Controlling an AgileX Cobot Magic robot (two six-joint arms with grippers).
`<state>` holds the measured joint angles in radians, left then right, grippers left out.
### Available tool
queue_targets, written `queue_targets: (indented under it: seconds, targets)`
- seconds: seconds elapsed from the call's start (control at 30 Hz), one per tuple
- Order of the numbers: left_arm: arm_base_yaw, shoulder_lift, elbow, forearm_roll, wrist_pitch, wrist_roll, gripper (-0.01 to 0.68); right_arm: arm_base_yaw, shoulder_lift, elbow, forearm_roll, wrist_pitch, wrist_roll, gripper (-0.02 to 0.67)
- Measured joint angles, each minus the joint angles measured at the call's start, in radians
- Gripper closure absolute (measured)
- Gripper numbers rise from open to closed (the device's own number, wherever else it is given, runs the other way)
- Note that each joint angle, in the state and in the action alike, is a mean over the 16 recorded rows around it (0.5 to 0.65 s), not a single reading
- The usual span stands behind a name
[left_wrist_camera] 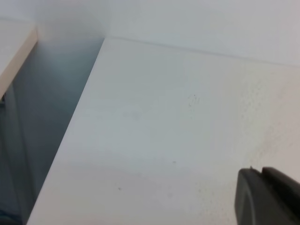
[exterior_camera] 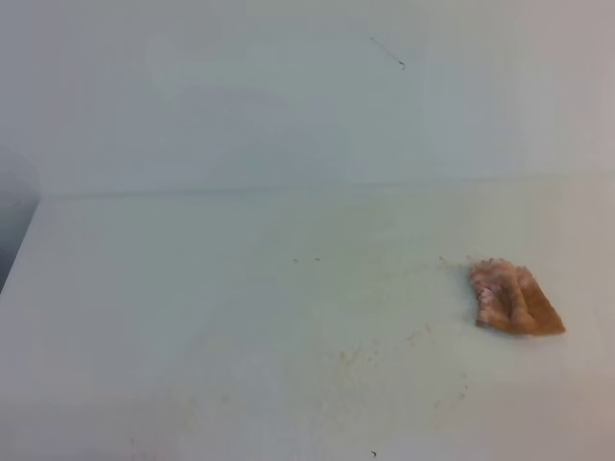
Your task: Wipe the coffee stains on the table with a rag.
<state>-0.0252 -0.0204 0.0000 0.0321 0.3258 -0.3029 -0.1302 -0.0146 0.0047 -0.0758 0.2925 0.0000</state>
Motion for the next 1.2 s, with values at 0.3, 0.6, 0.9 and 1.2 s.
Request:
queue_targets:
  seconds: [0.3, 0.6, 0.9, 1.2]
  targets:
    - [0.0, 0.0, 0.0, 0.0, 0.0, 0.0, 0.674, 0.0, 0.0, 0.0, 0.0, 0.002, 0.0, 0.649]
    - [0.0, 0.003, 0.0, 0.0, 0.0, 0.0, 0.674, 0.0, 0.0, 0.0, 0.0, 0.003, 0.0, 0.649]
    - [0.0, 0.007, 0.0, 0.0, 0.0, 0.0, 0.674, 0.0, 0.0, 0.0, 0.0, 0.003, 0.0, 0.649]
    - [0.0, 0.002, 0.0, 0.0, 0.0, 0.0, 0.674, 0.0, 0.0, 0.0, 0.0, 0.003, 0.0, 0.649]
